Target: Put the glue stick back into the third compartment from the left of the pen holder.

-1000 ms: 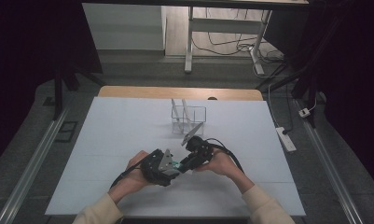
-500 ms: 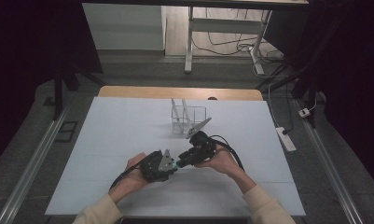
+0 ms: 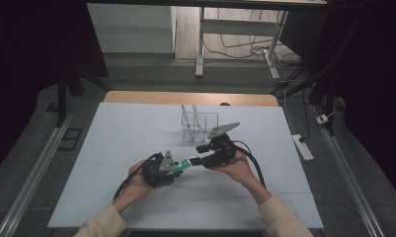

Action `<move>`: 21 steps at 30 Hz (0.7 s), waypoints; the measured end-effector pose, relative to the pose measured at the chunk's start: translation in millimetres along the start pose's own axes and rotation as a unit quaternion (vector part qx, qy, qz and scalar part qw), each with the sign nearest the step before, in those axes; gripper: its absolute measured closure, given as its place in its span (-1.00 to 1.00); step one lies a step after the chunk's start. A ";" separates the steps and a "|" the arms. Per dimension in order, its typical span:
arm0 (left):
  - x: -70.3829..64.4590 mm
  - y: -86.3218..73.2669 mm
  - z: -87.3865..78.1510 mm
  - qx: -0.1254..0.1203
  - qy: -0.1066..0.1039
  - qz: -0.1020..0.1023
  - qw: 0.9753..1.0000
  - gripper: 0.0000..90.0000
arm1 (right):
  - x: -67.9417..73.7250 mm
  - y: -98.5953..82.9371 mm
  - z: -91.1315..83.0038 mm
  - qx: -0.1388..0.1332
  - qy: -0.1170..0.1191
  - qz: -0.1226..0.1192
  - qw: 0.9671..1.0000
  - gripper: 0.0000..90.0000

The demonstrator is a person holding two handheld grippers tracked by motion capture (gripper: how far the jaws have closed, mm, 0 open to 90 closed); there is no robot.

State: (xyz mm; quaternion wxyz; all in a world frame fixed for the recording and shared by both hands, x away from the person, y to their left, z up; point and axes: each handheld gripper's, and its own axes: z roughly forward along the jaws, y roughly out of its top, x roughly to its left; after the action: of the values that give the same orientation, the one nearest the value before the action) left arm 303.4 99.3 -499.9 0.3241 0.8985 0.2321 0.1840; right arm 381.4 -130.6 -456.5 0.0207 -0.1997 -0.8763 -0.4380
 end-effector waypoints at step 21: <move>11.2 -5.4 -11.8 -0.057 0.022 -0.056 0.997 0.45 | -3.0 -9.8 -2.8 -0.041 -0.026 0.019 0.999 -0.32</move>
State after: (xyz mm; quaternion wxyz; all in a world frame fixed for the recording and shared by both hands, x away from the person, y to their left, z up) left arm 305.3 114.9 -493.0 0.3796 0.8598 0.2779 0.1983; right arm 380.2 -139.0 -462.8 -0.0015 -0.2282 -0.8540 -0.4676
